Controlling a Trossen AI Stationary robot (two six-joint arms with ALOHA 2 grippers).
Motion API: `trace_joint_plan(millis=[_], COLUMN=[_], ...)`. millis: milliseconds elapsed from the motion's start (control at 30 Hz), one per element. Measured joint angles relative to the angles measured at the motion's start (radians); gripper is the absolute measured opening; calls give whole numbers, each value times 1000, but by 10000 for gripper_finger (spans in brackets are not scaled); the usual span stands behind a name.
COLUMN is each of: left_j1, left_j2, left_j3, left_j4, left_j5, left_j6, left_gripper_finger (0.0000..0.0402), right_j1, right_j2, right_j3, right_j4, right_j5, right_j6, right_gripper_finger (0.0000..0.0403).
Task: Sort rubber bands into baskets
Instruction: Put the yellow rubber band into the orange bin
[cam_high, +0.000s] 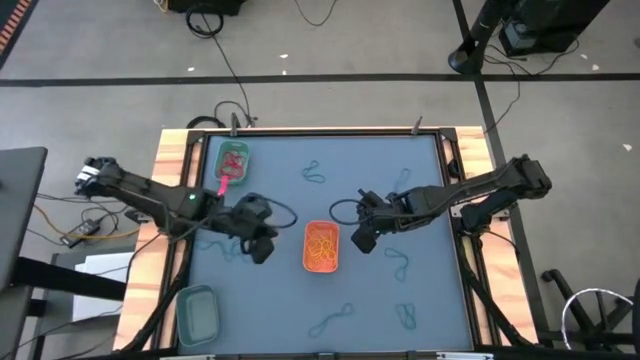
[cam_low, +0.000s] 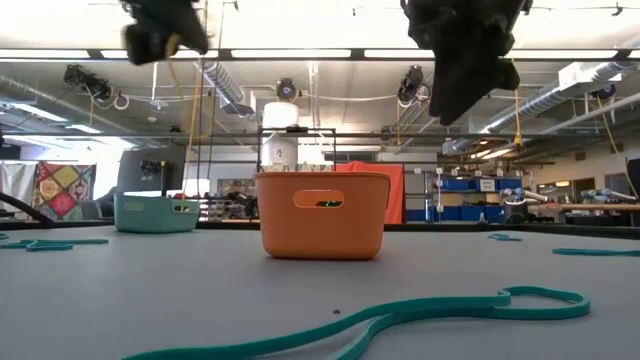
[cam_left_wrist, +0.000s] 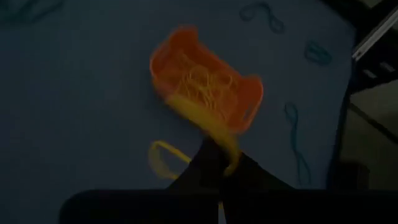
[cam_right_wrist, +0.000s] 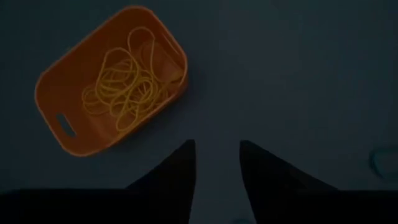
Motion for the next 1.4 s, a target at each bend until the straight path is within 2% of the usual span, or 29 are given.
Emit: trace_joint_plan(millis=[133,300,467,633,733,867,933,1033,1133,1400], left_j1=[-86,-178,-194,-156,-116,-72,-56,-37,-24,19], left_j2=[-6,-2,-2,18,54,115,142,186,224,328], left_j3=[0,0,0,0,0,0,0,0,0,0], left_j4=[-130,-184,-121,41,158,290,347,412,466,654], left_j5=[-1,-11,-104,-200,-207,-163,-142,-127,-122,-91], left_j6=[-120,-241,-251,-162,-85,-5,22,53,82,156], left_gripper_finger=[0,0,0,0,0,0,0,0,0,0], right_j1=[0,0,0,0,-1,8,15,14,4,-4], right_j2=[0,1,1,1,-5,-62,-112,-187,-226,-201], right_j3=[-25,-41,-51,-51,-39,27,55,62,62,62], right_j4=[22,30,65,130,222,293,292,295,277,262], right_j5=[-18,-22,-23,-53,-151,-443,-509,-511,-449,-369], right_j6=[0,-1,-9,-30,-110,-321,-357,-371,-370,-328], right_gripper_finger=[137,138,137,138,137,136,132,126,122,119])
